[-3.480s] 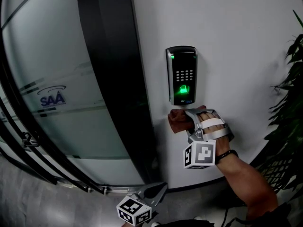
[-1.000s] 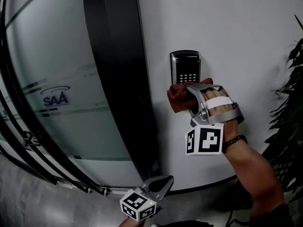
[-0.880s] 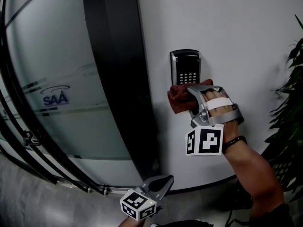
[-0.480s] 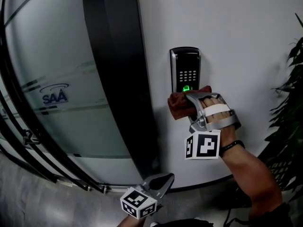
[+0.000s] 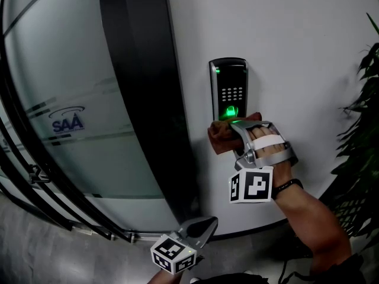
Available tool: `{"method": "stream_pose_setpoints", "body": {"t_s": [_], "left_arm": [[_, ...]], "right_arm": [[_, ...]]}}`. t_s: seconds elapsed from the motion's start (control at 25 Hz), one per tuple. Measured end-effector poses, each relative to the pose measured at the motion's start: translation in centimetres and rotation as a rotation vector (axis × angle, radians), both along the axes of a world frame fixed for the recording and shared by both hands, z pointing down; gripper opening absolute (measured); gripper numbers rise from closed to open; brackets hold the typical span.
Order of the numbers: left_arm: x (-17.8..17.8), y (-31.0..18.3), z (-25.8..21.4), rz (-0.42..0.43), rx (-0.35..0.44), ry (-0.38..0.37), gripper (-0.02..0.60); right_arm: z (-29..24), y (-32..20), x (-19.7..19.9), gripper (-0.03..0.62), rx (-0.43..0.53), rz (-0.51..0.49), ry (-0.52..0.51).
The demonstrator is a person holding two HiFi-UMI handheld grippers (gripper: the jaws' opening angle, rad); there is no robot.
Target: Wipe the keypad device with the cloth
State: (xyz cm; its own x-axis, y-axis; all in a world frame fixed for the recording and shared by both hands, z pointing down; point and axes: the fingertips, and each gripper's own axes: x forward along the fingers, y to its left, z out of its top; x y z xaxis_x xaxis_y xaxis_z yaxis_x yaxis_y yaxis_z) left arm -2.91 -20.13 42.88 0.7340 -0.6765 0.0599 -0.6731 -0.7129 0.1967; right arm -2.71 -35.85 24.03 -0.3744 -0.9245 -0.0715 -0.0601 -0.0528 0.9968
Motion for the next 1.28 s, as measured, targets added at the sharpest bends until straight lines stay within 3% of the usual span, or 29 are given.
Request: {"method": "stream_pose_setpoints", "body": {"t_s": [0.8,1.04,1.16,1.28], "left_arm": [[-1.8,1.1,0.6,0.018,-0.016,0.011,0.017],[-3.9,2.5,1.9,0.039,-0.032,0.021,0.017],[-4.8,3.1,2.4,0.058,-0.039,0.026,0.017],[-5.7,3.7,2.8,0.072,-0.032,0.021,0.017]], "right_arm": [[3.9,-0.5,0.2,0.055,-0.097,0.054,0.020],[9.5,0.2,1.5,0.055,-0.279,0.069,-0.054],[12.7,2.7,1.7,0.055,-0.444,0.027,-0.198],[16.8,6.8,1.9,0.055,-0.673,-0.041,-0.404]]}}
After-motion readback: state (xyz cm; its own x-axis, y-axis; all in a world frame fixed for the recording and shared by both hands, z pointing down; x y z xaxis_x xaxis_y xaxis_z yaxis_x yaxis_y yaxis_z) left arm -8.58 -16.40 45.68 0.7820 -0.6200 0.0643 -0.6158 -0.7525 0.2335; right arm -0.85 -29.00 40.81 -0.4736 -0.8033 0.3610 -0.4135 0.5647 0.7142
